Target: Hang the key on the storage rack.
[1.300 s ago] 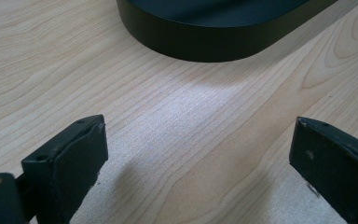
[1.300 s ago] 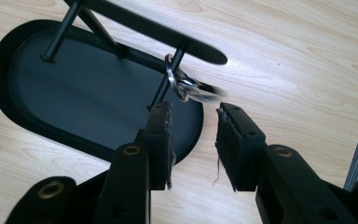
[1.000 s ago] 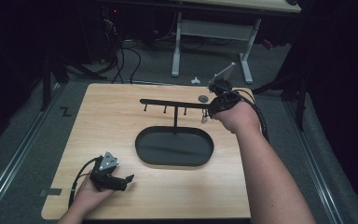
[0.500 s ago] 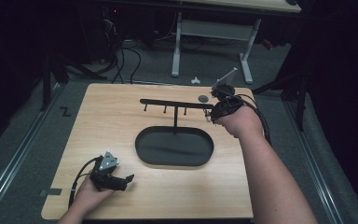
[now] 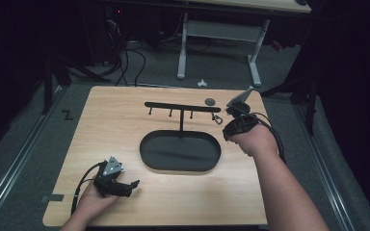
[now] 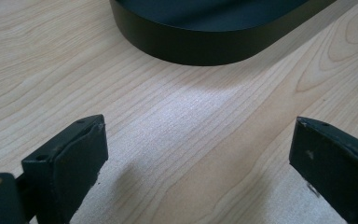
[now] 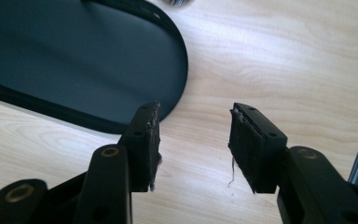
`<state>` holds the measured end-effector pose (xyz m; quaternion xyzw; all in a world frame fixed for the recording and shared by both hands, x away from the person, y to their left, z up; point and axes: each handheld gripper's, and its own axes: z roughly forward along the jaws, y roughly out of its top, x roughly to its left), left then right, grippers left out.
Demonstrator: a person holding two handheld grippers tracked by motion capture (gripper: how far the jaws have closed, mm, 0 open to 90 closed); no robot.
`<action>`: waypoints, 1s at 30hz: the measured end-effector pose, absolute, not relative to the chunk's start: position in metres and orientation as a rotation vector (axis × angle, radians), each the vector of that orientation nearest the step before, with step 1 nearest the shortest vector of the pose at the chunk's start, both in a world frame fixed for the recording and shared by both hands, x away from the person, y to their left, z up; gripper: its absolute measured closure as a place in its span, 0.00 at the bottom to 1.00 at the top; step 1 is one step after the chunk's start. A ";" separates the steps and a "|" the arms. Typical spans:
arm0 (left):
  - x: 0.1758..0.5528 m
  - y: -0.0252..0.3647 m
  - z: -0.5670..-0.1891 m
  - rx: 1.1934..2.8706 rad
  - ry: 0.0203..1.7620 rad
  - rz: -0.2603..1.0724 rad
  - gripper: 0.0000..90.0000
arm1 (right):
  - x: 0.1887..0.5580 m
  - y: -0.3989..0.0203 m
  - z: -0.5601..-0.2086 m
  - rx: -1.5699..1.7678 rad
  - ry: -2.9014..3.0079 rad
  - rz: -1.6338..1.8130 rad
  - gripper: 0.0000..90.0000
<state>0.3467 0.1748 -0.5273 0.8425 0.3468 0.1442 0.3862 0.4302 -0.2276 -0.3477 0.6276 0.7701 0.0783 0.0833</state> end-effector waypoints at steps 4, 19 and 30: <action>0.347 0.175 -0.527 2.145 0.880 0.368 0.05 | 0.419 -0.235 -0.370 1.889 2.298 0.238 0.56; 0.345 0.171 -0.527 2.143 0.871 0.354 0.05 | 0.369 -0.253 -0.439 1.847 2.216 0.423 0.54; 0.343 0.173 -0.525 2.110 0.876 0.344 0.05 | 0.316 -0.255 -0.501 1.570 2.120 0.726 0.45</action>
